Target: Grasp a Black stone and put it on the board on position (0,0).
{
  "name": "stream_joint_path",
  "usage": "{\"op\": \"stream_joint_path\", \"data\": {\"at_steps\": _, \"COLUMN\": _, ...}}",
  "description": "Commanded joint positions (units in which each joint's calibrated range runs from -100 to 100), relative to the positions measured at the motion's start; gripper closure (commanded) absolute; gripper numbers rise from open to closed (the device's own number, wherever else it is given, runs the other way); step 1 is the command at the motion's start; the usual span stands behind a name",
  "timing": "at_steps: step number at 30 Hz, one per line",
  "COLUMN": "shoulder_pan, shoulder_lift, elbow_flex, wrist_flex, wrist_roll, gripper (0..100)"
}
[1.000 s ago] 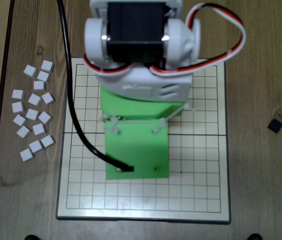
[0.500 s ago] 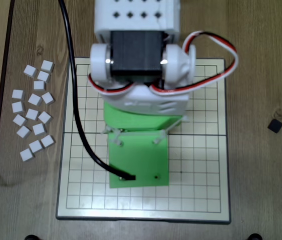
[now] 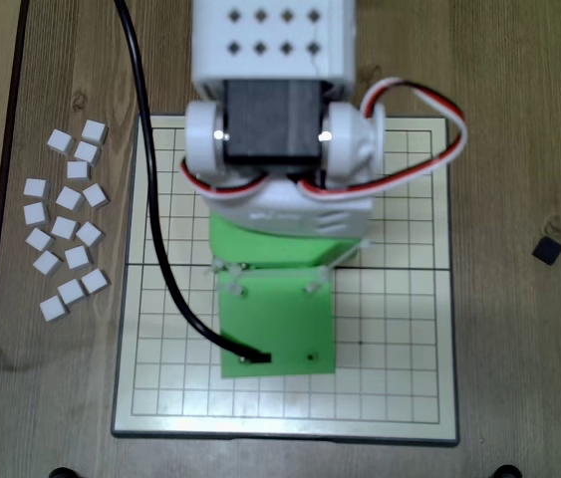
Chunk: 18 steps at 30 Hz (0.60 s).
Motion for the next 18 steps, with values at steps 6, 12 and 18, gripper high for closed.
{"op": "stream_joint_path", "data": {"at_steps": 6, "shoulder_pan": 0.6, "shoulder_lift": -1.8, "elbow_flex": 0.7, "wrist_flex": -1.9, "wrist_roll": 0.0, "gripper": 94}}
{"op": "stream_joint_path", "data": {"at_steps": 12, "shoulder_pan": 0.6, "shoulder_lift": -1.8, "elbow_flex": 1.3, "wrist_flex": -2.5, "wrist_roll": 0.1, "gripper": 94}}
{"op": "stream_joint_path", "data": {"at_steps": 18, "shoulder_pan": 0.8, "shoulder_lift": -1.6, "elbow_flex": 2.0, "wrist_flex": -3.3, "wrist_roll": 0.2, "gripper": 94}}
